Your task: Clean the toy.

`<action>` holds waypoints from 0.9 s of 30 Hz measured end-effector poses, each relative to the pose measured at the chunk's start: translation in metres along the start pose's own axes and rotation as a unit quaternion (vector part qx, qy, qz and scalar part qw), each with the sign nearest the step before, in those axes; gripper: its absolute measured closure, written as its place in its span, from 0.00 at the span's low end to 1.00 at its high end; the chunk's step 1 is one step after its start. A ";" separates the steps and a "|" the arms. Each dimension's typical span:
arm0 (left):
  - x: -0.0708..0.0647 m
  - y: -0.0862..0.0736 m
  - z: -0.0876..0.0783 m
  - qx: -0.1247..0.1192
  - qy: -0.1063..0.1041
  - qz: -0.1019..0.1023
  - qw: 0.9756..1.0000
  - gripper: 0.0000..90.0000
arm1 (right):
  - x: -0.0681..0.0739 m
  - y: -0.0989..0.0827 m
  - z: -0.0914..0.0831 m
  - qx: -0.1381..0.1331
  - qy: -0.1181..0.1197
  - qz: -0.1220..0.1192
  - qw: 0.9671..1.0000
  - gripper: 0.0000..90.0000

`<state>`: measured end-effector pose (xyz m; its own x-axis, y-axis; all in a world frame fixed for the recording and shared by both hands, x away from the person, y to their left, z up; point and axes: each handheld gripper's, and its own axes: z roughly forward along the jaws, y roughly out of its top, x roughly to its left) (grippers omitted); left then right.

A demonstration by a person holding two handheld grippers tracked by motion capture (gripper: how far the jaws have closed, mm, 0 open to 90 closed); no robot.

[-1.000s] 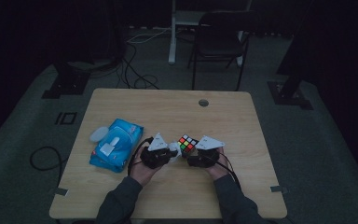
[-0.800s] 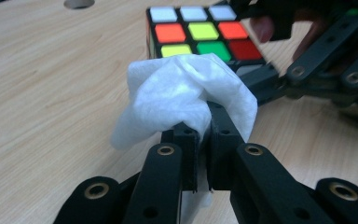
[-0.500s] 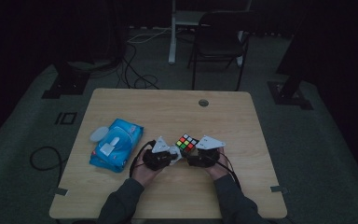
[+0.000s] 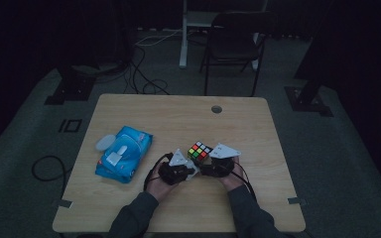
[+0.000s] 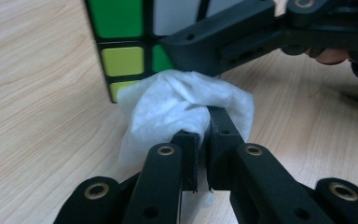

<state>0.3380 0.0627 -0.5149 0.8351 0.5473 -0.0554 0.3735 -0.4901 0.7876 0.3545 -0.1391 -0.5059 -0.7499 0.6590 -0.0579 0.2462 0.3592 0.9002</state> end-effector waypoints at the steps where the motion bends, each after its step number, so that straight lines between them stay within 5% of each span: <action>1: -0.001 0.000 0.001 -0.001 -0.002 -0.001 1.000 0.95 | 0.000 0.000 0.000 -0.001 0.000 0.000 1.000 0.38; 14: -0.016 0.005 0.010 -0.001 -0.028 0.017 0.999 0.95 | -0.001 0.000 0.000 -0.002 -0.001 0.001 1.000 0.38; 27: -0.016 0.005 0.010 -0.006 -0.025 0.015 1.000 0.95 | 0.000 0.000 0.000 -0.003 0.000 0.002 1.000 0.38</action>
<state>0.3309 0.0449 -0.5158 0.8652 0.4976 -0.0622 0.3433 -0.4973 0.7968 0.3544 -0.1387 -0.5057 -0.7492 0.6602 -0.0537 0.2456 0.3521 0.9031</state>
